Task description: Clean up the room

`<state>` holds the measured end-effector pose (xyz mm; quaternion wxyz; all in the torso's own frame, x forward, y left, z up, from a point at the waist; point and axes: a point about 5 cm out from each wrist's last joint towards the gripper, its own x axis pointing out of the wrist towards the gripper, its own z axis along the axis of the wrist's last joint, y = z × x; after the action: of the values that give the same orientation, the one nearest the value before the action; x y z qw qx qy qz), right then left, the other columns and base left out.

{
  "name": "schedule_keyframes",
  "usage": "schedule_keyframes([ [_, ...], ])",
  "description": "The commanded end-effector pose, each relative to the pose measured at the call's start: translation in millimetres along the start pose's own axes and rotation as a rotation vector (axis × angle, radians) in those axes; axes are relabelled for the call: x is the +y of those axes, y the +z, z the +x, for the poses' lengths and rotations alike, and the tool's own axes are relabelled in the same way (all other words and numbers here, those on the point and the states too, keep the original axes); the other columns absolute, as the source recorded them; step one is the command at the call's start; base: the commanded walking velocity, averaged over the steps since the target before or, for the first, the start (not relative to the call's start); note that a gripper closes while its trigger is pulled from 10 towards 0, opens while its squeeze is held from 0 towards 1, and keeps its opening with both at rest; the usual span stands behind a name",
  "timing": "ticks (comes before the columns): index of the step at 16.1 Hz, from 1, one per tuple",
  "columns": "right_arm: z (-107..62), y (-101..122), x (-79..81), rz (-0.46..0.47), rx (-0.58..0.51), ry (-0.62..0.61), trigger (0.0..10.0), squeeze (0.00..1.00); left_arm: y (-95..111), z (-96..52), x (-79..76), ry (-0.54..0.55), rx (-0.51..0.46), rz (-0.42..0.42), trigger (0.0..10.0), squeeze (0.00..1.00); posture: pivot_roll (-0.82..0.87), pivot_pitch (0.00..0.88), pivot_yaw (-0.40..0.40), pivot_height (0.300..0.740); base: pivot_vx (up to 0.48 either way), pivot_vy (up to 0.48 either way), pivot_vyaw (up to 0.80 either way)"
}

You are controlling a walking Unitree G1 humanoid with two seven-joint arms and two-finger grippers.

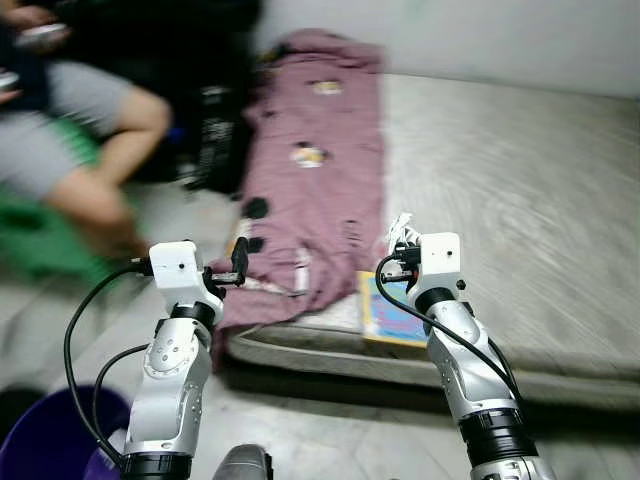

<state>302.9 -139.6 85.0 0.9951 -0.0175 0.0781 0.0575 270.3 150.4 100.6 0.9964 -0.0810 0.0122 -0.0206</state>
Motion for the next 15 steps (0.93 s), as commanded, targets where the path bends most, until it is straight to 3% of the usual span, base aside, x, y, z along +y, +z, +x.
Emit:
schedule_keyframes([
  [1, 1.0, 5.2, -1.7, -0.009, -0.019, -0.003, 10.0, 0.00, 1.4, 1.1, -2.2, -0.008, -0.007, 0.008, 10.0, 0.00, 0.10, 0.000, -0.021, 0.740, 0.000, 0.000, 0.80],
  [15, 3.5, 6.4, -0.6, -0.001, -0.025, 0.009, 10.0, 0.00, 2.5, 2.8, -1.9, -0.002, -0.013, 0.010, 10.0, 0.00, 0.10, 0.000, -0.024, 0.740, 0.000, 0.000, 0.80],
])
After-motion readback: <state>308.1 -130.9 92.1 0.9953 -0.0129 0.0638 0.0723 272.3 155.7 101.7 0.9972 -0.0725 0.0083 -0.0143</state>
